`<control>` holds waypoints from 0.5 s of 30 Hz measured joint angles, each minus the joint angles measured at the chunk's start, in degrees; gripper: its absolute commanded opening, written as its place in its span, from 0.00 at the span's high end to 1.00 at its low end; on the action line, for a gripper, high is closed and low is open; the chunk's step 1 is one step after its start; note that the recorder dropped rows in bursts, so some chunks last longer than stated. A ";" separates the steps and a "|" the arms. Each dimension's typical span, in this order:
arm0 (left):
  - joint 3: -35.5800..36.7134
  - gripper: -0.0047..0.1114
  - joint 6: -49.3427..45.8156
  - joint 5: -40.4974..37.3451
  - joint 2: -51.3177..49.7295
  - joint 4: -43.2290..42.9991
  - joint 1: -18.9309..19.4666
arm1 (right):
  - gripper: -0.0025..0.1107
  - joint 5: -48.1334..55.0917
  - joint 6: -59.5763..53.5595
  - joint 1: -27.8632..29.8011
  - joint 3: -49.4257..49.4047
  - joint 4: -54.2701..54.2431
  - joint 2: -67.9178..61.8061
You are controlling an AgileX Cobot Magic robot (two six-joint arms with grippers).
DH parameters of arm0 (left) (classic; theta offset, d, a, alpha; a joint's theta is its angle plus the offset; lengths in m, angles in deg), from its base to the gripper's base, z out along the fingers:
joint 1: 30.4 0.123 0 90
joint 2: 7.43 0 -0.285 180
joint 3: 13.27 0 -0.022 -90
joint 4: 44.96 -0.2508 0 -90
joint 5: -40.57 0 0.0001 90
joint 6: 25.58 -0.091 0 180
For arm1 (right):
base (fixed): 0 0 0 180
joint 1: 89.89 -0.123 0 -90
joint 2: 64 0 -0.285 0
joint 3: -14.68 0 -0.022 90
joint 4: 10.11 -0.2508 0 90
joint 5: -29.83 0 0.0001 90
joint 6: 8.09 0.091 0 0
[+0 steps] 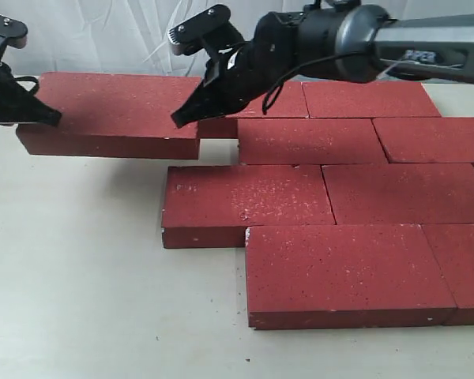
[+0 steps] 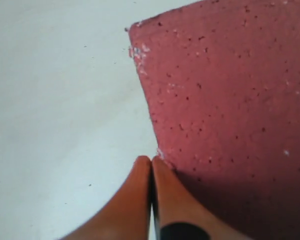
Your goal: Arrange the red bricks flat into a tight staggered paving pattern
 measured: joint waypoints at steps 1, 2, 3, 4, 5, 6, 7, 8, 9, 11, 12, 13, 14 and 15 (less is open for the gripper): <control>0.09 0.96 0.00 0.27 0.09 0.10 0.84 | 0.99 1.37 0.00 -0.43 2.45 0.13 -1.86; 0.53 0.96 -0.10 1.36 0.32 0.23 2.25 | 0.99 3.13 0.00 -1.00 5.46 0.45 -4.32; 0.97 0.96 -0.22 2.15 0.46 0.49 3.06 | 0.99 4.55 0.00 -1.44 7.44 0.45 -6.03; 2.27 0.96 -0.22 3.59 0.59 0.58 4.03 | 0.99 5.82 0.00 -1.97 9.61 0.60 -8.24; 3.38 0.96 -0.34 4.67 0.59 0.98 4.47 | 0.99 5.92 0.00 -2.12 10.73 0.60 -9.11; 4.64 0.96 -0.34 6.03 0.45 1.42 5.05 | 0.99 5.92 0.00 -2.21 11.68 0.60 -9.97; 5.90 0.96 -0.44 7.62 0.23 1.82 5.45 | 0.99 6.04 0.00 -2.34 12.49 0.60 -10.58; 6.84 0.96 -0.44 9.06 -0.25 2.09 5.89 | 0.99 6.04 0.00 -2.46 13.07 0.60 -11.06; 8.01 0.96 -0.44 11.39 -0.88 2.54 6.29 | 0.99 6.04 0.00 -2.54 13.70 0.39 -11.49; 9.11 0.96 -0.44 14.10 -2.42 3.11 6.85 | 0.99 5.81 0.04 -2.82 14.39 0.28 -12.33; 9.52 0.96 -0.55 15.57 -3.59 3.43 6.88 | 0.99 5.35 0.04 -2.93 14.49 0.28 -12.89; 9.67 0.96 -0.66 16.40 -4.38 3.56 6.88 | 0.99 5.02 0.04 -2.90 14.62 0.28 -13.17; 9.91 0.96 -0.64 17.18 -5.14 3.56 6.88 | 0.99 4.96 0.04 -2.90 14.71 0.28 -13.31; 9.94 0.96 -0.64 18.35 -6.23 3.56 6.88 | 0.99 4.93 0.04 -2.90 14.71 0.28 -13.35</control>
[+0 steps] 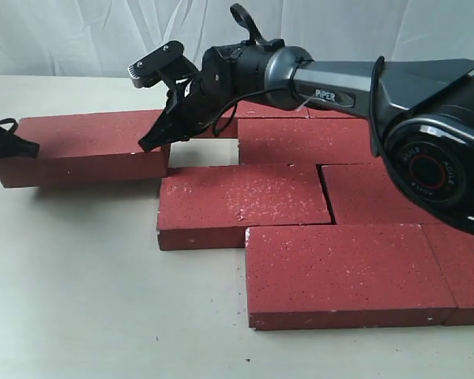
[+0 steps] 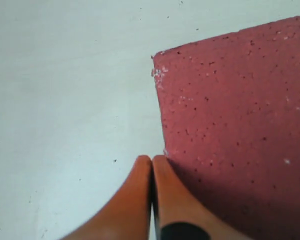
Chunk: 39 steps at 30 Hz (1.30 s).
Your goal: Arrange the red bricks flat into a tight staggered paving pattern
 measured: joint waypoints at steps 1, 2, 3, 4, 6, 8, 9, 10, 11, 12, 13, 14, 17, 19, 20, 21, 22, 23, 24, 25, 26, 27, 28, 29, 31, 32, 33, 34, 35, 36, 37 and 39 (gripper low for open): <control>0.09 0.96 0.00 0.88 -0.69 0.00 0.10 | 0.99 0.00 0.00 0.00 0.00 0.11 0.00; 0.09 0.96 -0.04 1.83 -1.30 0.00 0.10 | 0.99 0.15 0.00 0.00 0.00 0.21 0.00; 0.09 0.96 -0.04 2.66 -1.92 0.00 0.32 | 0.99 0.58 0.00 0.00 0.11 0.48 0.00; 0.09 0.96 -0.04 3.31 -2.28 0.00 0.61 | 0.99 1.00 0.00 0.00 0.21 0.62 0.00; 0.09 0.96 -0.04 4.07 -2.52 0.00 1.29 | 0.99 2.10 0.00 -0.43 0.21 1.03 0.00; 0.09 0.96 -0.04 4.73 -2.52 0.00 2.22 | 0.99 3.76 0.00 -0.92 0.21 1.39 -0.10; 0.09 0.96 -0.04 5.02 -2.52 0.51 2.78 | 0.99 4.77 0.00 -1.17 0.21 1.29 -0.14; 0.09 0.96 -0.04 5.02 -2.52 1.08 3.10 | 0.99 5.70 0.00 -1.60 0.21 1.29 -0.39; 0.09 0.96 -0.04 5.02 -2.52 1.58 3.57 | 0.99 6.25 0.00 -1.83 0.21 1.29 -0.52; 0.09 0.96 0.07 5.28 -2.52 1.99 3.72 | 0.99 6.64 0.00 -1.99 0.21 1.29 -0.51; 0.09 0.96 0.07 5.30 -2.52 2.00 4.00 | 0.99 6.96 0.00 -2.25 0.21 1.19 -0.64; 0.09 0.96 0.07 5.40 -2.52 2.25 4.00 | 0.99 7.20 0.00 -2.26 0.21 1.19 -0.64; 0.09 0.96 0.07 5.50 -2.52 2.50 4.00 | 0.99 7.59 0.00 -2.26 0.21 1.70 0.04; 0.09 0.96 0.07 5.73 -2.52 2.50 4.00 | 0.99 7.72 0.00 -2.26 0.21 2.85 1.15; 0.09 0.96 0.18 5.84 -2.52 2.62 4.00 | 0.99 7.83 0.09 -2.26 0.21 3.56 1.60; 0.09 0.96 0.18 5.84 -2.52 2.62 4.00 | 0.99 7.83 0.40 -2.26 0.21 4.95 1.89; 0.09 0.96 0.18 5.84 -2.52 2.70 4.00 | 0.99 7.91 1.52 -2.26 0.21 6.84 2.36; 0.09 0.96 0.18 5.84 -2.52 2.85 4.00 | 0.99 8.05 3.02 -2.26 0.21 8.93 2.48; 0.09 0.96 0.18 5.84 -2.52 2.85 4.00 | 0.99 8.16 4.45 -2.26 0.21 10.57 2.56; 0.09 0.96 0.18 5.84 -2.52 2.85 4.00 | 0.99 8.85 6.28 -2.26 0.21 12.26 2.61; 0.09 0.96 0.18 5.84 -2.52 2.85 4.00 | 0.99 9.74 7.17 -2.26 0.21 13.56 2.61; 0.09 0.96 0.18 5.41 -2.52 2.85 4.00 | 0.99 11.42 7.77 -2.26 0.21 14.44 2.70; 0.09 0.96 0.18 4.94 -2.27 2.96 4.00 | 0.99 13.54 8.31 -2.26 0.21 15.53 3.16; 0.09 0.96 0.18 4.20 -1.96 2.96 4.00 | 0.99 15.99 8.53 -2.26 0.21 16.34 3.60; 0.09 0.96 0.18 1.83 -0.48 2.81 4.00 | 0.99 20.67 8.97 -2.26 0.21 17.84 5.15; 0.09 0.96 0.18 0.71 0.49 2.53 4.00 | 0.99 22.20 8.97 -2.26 0.21 18.05 5.91; 0.09 0.96 0.18 -1.27 1.99 2.40 4.00 | 0.99 23.73 9.07 -2.26 0.05 18.20 7.05; 0.09 0.96 0.18 -3.29 3.64 2.40 4.00 | 0.99 24.58 8.91 -2.26 -0.42 18.20 8.42; 0.09 0.96 0.18 -5.15 5.06 2.63 4.00 | 0.99 25.04 8.37 -2.26 -1.02 18.06 9.65; 0.09 0.96 0.18 -7.83 6.80 3.13 4.00 | 0.99 25.29 7.52 -2.26 -2.06 17.40 11.27; 0.09 0.96 -0.33 -10.71 8.32 3.84 3.71 | 0.99 25.42 6.28 -2.26 -3.44 16.32 13.00; 0.09 0.96 -3.64 -15.27 10.52 6.11 2.60 | 0.99 25.56 3.29 -2.26 -6.97 13.99 16.36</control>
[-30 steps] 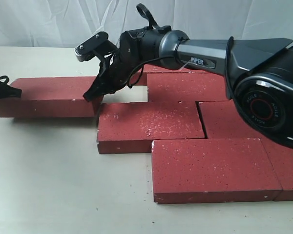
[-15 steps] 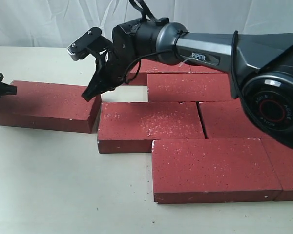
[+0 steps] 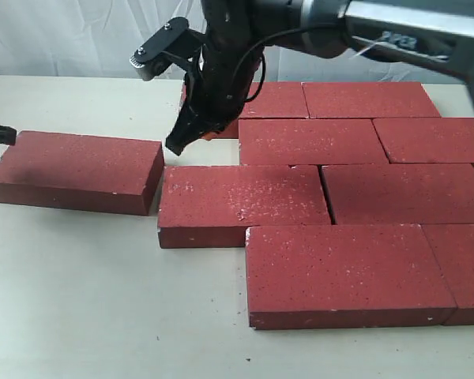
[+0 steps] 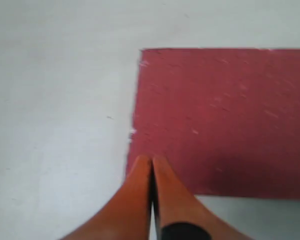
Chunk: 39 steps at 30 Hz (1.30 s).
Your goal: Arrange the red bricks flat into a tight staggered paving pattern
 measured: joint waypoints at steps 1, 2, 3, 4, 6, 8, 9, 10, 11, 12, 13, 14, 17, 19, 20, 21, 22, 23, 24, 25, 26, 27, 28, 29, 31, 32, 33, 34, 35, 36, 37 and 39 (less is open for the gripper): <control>0.00 0.96 -3.38 -2.23 0.57 2.37 -0.97 | 0.99 0.08 -1.88 0.00 -2.51 -1.73 1.95; 0.00 0.96 -6.82 -4.02 0.77 5.61 -1.85 | 0.99 0.08 -3.50 0.00 -5.44 -2.89 3.99; 0.00 0.96 -12.25 -6.52 0.77 9.52 -2.91 | 0.99 0.12 -5.69 0.00 -8.75 -4.55 6.02; 0.00 0.96 -18.48 -9.45 0.77 13.92 -3.92 | 0.99 0.12 -7.90 0.00 -12.34 -6.21 8.15; 0.00 0.96 -31.23 -16.44 0.33 21.69 -5.53 | 0.99 -0.31 -12.31 0.13 -19.27 -9.44 12.08; 0.00 0.96 -40.67 -21.92 -0.86 28.06 -6.70 | 0.99 -2.23 -17.50 0.74 -26.94 -12.05 16.68; 0.00 0.96 -42.84 -23.12 -1.59 29.48 -7.17 | 0.99 -3.55 -20.03 0.85 -29.52 -12.42 18.51; 0.00 0.96 -44.75 -23.73 -2.41 30.41 -7.66 | 0.99 -5.70 -22.61 1.09 -32.17 -12.68 20.65; 0.00 0.96 -46.46 -23.50 -4.32 31.17 -8.07 | 0.99 -10.97 -24.66 1.55 -35.28 -13.33 24.42; 0.00 0.96 -46.59 -23.05 -5.48 31.24 -8.22 | 0.99 -13.31 -24.92 1.68 -36.23 -13.94 25.90; -0.11 0.96 -46.05 -21.94 -7.45 31.22 -8.35 | 0.99 -16.23 -24.92 1.70 -36.91 -14.82 27.78; -0.38 0.96 -45.65 -21.82 -8.53 31.22 -8.50 | 0.99 -17.34 -24.92 1.80 -37.01 -15.24 28.25; -1.64 0.96 -45.04 -22.00 -10.43 31.36 -8.70 | 0.99 -20.49 -24.92 1.80 -37.29 -15.87 28.14; -2.04 0.96 -44.92 -19.97 -11.85 31.91 -8.63 | 0.99 -21.32 -24.92 1.80 -37.38 -16.00 27.35; -2.14 0.96 -44.80 -18.94 -12.60 32.50 -8.63 | 0.99 -22.00 -24.92 1.80 -37.38 -16.00 27.00; -2.27 0.96 -44.80 -18.82 -13.04 32.81 -8.63 | 0.99 -22.15 -24.92 1.80 -37.38 -16.00 26.74; -2.69 0.96 -44.80 -18.47 -13.22 33.63 -8.63 | 0.99 -22.56 -24.92 1.80 -37.38 -16.00 26.48; -2.98 0.96 -44.80 -18.38 -13.31 34.46 -8.63 | 0.99 -22.93 -24.92 1.80 -37.38 -15.90 26.35; -3.22 0.96 -45.09 -18.22 -13.31 35.45 -8.74 | 0.99 -23.22 -24.92 1.80 -37.38 -15.90 26.25; -3.36 0.96 -45.49 -17.89 -13.31 35.83 -8.85 | 0.99 -23.33 -24.92 1.80 -37.38 -15.90 26.14; -3.39 0.96 -45.91 -17.78 -13.31 35.81 -9.36 | 0.99 -23.47 -24.92 1.80 -37.38 -15.90 26.01; -3.39 0.96 -46.15 -17.78 -13.41 35.94 -9.49 | 0.99 -23.49 -24.92 1.80 -37.38 -15.90 26.01; -3.39 0.96 -46.44 -17.78 -13.44 36.20 -9.75 | 0.99 -23.61 -24.92 1.80 -37.38 -15.90 25.91; -3.48 0.96 -46.69 -17.78 -13.44 36.32 -9.88 | 0.99 -23.61 -24.92 1.80 -37.38 -15.90 25.91; -3.48 0.96 -46.79 -17.97 -13.44 36.21 -9.98 | 0.99 -23.61 -24.92 1.80 -37.38 -15.90 25.91; -3.73 0.96 -46.79 -18.30 -13.32 35.75 -9.98 | 0.99 -23.63 -24.92 1.80 -37.38 -15.90 25.91; -4.00 0.96 -46.17 -19.09 -13.03 35.69 -9.98 | 0.99 -23.63 -24.92 1.80 -37.38 -15.90 25.91; -4.63 0.96 -45.37 -20.21 -12.36 35.64 -9.85 | 0.99 -23.63 -24.92 1.80 -37.38 -15.90 25.91; -5.22 0.96 -44.86 -21.66 -11.29 35.64 -9.51 | 0.99 -23.74 -24.92 1.80 -37.38 -15.90 25.91; -5.62 0.96 -44.63 -22.81 -9.74 35.56 -9.09 | 0.99 -23.85 -24.92 1.80 -37.38 -15.90 25.91; -5.93 0.96 -44.35 -23.71 -7.84 35.14 -8.47 | 0.99 -23.98 -24.92 1.80 -37.38 -15.90 25.91; -6.01 0.96 -44.12 -23.71 -4.07 33.78 -7.04 | 0.99 -24.73 -24.92 1.80 -37.38 -15.90 25.91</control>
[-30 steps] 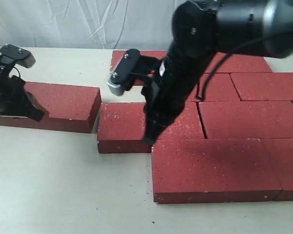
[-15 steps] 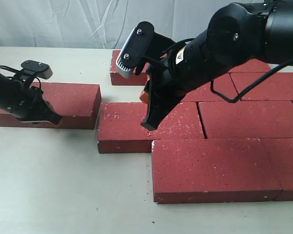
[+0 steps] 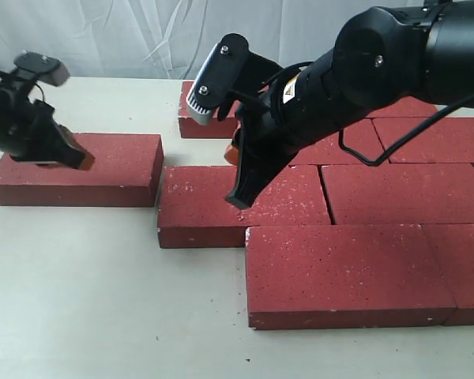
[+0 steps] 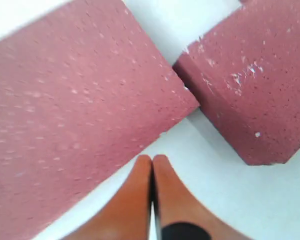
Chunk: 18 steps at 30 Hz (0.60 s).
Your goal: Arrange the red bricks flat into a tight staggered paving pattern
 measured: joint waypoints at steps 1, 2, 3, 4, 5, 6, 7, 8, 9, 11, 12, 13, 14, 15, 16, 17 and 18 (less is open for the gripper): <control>0.13 0.96 0.00 1.43 1.85 -0.76 0.97 | 0.99 -0.57 0.00 0.00 0.00 0.00 0.00; 0.60 0.96 0.19 4.44 3.31 -1.09 2.09 | 0.99 -1.40 0.00 0.00 0.00 0.00 0.00; 1.33 0.96 0.81 8.90 4.28 -0.98 3.37 | 0.99 -2.34 0.00 0.00 0.00 -0.13 0.00; 2.27 0.96 1.95 13.96 4.60 -0.67 4.46 | 0.99 -3.08 0.00 0.00 0.00 -0.55 0.00; 3.43 0.96 3.20 19.22 4.70 -0.24 5.84 | 0.99 -3.67 0.00 0.00 0.00 -1.19 0.00; 4.67 0.96 4.16 24.09 4.42 0.05 7.28 | 0.99 -4.30 0.00 0.00 0.00 -1.62 0.00; 5.59 0.96 4.72 27.43 3.89 0.28 8.77 | 0.99 -4.56 0.00 0.00 0.00 -1.89 0.00; 6.58 0.96 5.14 30.70 3.17 0.55 10.18 | 0.99 -4.66 0.00 0.00 0.00 -2.06 0.00; 7.29 0.96 5.36 33.12 2.36 0.93 11.46 | 0.99 -4.78 0.00 0.00 0.00 -2.41 0.00; 7.93 0.96 5.67 35.90 0.82 1.72 13.13 | 0.99 -4.89 0.00 0.00 0.00 -2.51 0.00; 8.03 0.96 5.80 36.89 -0.04 1.97 13.56 | 0.99 -4.89 0.00 0.00 0.00 -2.51 0.00; 8.03 0.96 5.80 37.64 -0.74 1.97 13.82 | 0.99 -4.89 0.00 0.00 0.00 -2.51 0.00; 8.14 0.96 5.80 38.80 -1.60 1.97 13.95 | 0.99 -4.89 0.00 0.00 0.00 -2.62 0.00; 8.07 0.96 5.92 39.89 -2.46 1.97 13.95 | 0.99 -4.89 0.00 0.00 0.00 -2.62 0.00; 8.16 0.96 5.92 41.21 -3.19 1.97 13.95 | 0.99 -4.99 0.00 0.00 0.00 -2.62 0.00; 8.16 0.96 5.92 42.32 -4.13 1.97 13.95 | 0.99 -4.99 0.00 0.00 0.00 -2.62 0.00; 8.16 0.96 5.92 43.23 -5.07 1.97 13.95 | 0.99 -4.99 0.00 0.00 0.00 -2.62 0.00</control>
